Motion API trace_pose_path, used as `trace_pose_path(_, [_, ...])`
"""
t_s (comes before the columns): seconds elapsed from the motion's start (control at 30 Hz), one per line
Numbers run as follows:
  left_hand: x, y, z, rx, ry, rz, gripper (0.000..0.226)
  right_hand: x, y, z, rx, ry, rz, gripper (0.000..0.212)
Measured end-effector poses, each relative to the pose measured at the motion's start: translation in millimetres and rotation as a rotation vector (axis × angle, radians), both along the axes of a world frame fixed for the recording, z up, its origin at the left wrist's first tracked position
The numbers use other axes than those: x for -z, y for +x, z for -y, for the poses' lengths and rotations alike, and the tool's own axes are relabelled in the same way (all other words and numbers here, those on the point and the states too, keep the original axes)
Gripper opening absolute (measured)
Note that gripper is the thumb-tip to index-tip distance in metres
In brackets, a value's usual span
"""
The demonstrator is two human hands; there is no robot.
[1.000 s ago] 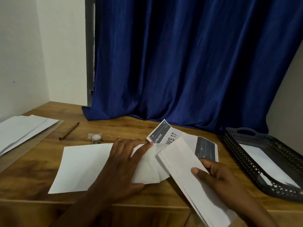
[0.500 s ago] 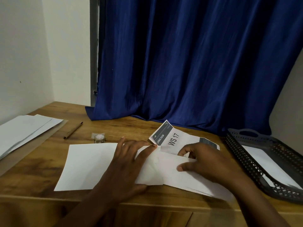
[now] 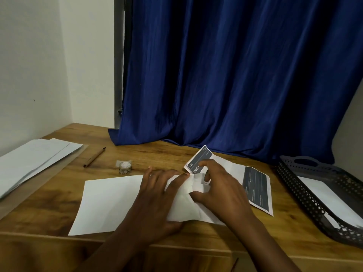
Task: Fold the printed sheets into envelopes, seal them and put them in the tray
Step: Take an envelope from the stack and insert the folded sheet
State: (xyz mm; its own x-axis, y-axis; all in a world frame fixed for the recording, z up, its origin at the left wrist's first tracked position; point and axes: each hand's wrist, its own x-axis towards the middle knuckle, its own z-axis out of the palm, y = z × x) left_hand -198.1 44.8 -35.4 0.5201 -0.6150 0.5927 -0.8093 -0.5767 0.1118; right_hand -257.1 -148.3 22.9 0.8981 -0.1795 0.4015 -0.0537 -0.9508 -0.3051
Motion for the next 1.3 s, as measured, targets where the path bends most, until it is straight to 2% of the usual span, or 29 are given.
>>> trace_pose_path(0.07, [0.4,0.2,-0.2,-0.006,-0.005,-0.011,0.109,-5.8,-11.4,10.9,0.032,0.063,-0.022,0.096])
trace_pose_path(0.2, [1.8,0.2,0.5,-0.004,-0.021,-0.002,0.109,-14.9,-41.6,42.3,0.110,0.360,-0.063,0.103])
trace_pose_path(0.43, [4.5,1.8,-0.1,0.002,-0.024,-0.014,0.111,14.0,-59.8,64.6,0.111,0.889,-0.180,0.066])
trace_pose_path(0.53, [4.3,1.2,-0.4,-0.004,-0.023,-0.016,0.112,24.1,-55.5,67.0,0.116,0.964,-0.208,0.047])
trace_pose_path(0.63, [4.0,0.6,-0.7,-0.001,-0.020,-0.028,0.111,29.7,-49.8,60.7,0.014,1.058,-0.200,0.039])
trace_pose_path(0.7, [4.4,0.9,-0.8,0.003,-0.019,-0.033,0.111,29.4,-43.9,52.2,-0.028,1.137,-0.121,0.020])
trace_pose_path(0.77, [5.3,1.4,-0.5,0.003,-0.006,-0.033,0.112,25.3,-37.2,43.3,-0.056,1.123,-0.061,0.008])
trace_pose_path(1.07, [7.5,3.0,-0.2,0.020,-0.025,-0.023,0.108,25.7,-8.4,3.9,-0.167,1.027,0.034,0.002])
trace_pose_path(1.13, [6.8,2.5,-0.5,0.017,-0.023,-0.019,0.107,27.5,-10.2,9.8,-0.183,0.996,0.009,0.011])
trace_pose_path(1.23, [5.2,1.7,0.0,0.009,-0.022,-0.029,0.110,31.0,-16.5,23.4,-0.179,0.986,-0.077,0.035])
trace_pose_path(1.3, [5.2,1.8,0.4,0.011,-0.021,-0.028,0.110,33.3,-18.8,27.3,-0.178,0.970,-0.101,0.041])
